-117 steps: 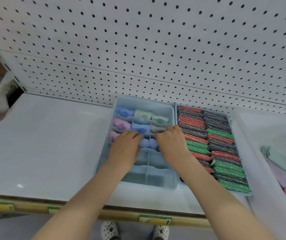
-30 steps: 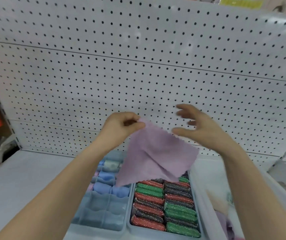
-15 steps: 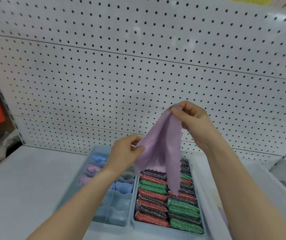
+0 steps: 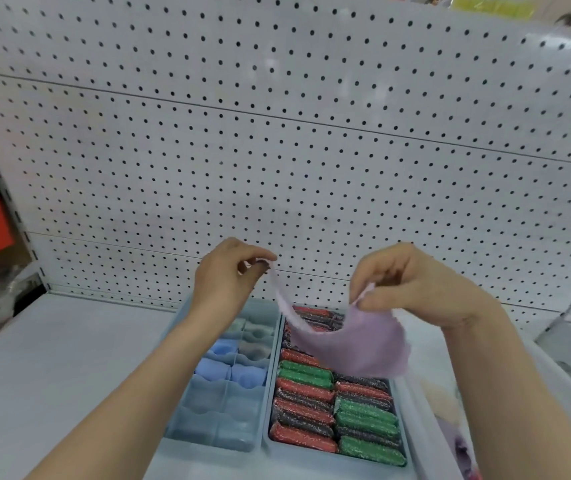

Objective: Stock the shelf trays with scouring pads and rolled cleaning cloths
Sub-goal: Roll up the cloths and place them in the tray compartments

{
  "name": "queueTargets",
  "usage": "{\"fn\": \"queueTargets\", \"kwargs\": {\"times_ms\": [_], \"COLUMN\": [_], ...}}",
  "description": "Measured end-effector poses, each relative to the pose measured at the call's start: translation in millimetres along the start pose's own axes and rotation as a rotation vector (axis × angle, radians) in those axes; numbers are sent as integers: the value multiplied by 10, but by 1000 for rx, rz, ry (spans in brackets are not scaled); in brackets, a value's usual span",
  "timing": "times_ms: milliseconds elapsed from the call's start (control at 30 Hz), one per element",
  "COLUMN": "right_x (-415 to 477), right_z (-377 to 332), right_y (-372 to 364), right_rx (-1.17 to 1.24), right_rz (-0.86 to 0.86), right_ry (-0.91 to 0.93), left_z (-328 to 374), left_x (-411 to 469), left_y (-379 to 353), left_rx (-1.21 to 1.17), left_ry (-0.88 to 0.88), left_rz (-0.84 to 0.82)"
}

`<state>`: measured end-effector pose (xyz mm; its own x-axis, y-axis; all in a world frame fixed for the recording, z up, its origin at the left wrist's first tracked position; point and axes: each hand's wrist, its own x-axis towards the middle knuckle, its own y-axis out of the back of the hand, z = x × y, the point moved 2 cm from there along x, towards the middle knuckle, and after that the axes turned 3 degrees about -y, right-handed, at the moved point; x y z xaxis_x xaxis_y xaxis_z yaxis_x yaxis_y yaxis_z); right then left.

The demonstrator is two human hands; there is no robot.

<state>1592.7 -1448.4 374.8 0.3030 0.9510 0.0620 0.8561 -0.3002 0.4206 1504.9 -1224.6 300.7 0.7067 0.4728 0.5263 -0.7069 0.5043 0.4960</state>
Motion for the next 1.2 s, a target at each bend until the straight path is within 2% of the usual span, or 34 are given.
{"fn": "queueTargets", "kwargs": {"times_ms": [133, 200, 267, 367, 433, 567, 667, 733, 800, 867, 1000, 1200], "right_x": [95, 115, 142, 185, 215, 264, 280, 282, 291, 308, 330, 371], "right_z": [-6, 22, 65, 117, 165, 251, 262, 251, 247, 239, 236, 246], "right_y": [-106, -123, -143, -174, -182, -214, -210, -204, -209, -231, -266, -252], "right_rx": [42, 68, 73, 183, 251, 314, 332, 310, 256, 197, 157, 185], "right_rz": [180, 273, 360, 457, 426, 286, 321, 381, 431, 449, 464, 492], "right_ry": [-12, -5, 14, 27, 31, 12, 3, 14, 33, 40, 51, 91], "left_z": [317, 414, 452, 505, 536, 510, 523, 529, 528, 495, 465, 533], "left_x": [-52, -67, -56, -94, -128, -123, -134, -128, -109, -115, -117, -96], "left_y": [20, 22, 16, 30, 33, 44, 63, 86, 88, 63, 23, 19], "left_rx": [-304, -332, -410, -395, -409, -496, -540, -595, -634, -613, -614, -521], "left_ry": [-65, -152, -113, -246, -304, -236, -201, -37, 190, 302, 273, 135], "left_rz": [-113, -166, -252, -141, -125, -170, -172, -169, -259, -338, -211, -185]}}
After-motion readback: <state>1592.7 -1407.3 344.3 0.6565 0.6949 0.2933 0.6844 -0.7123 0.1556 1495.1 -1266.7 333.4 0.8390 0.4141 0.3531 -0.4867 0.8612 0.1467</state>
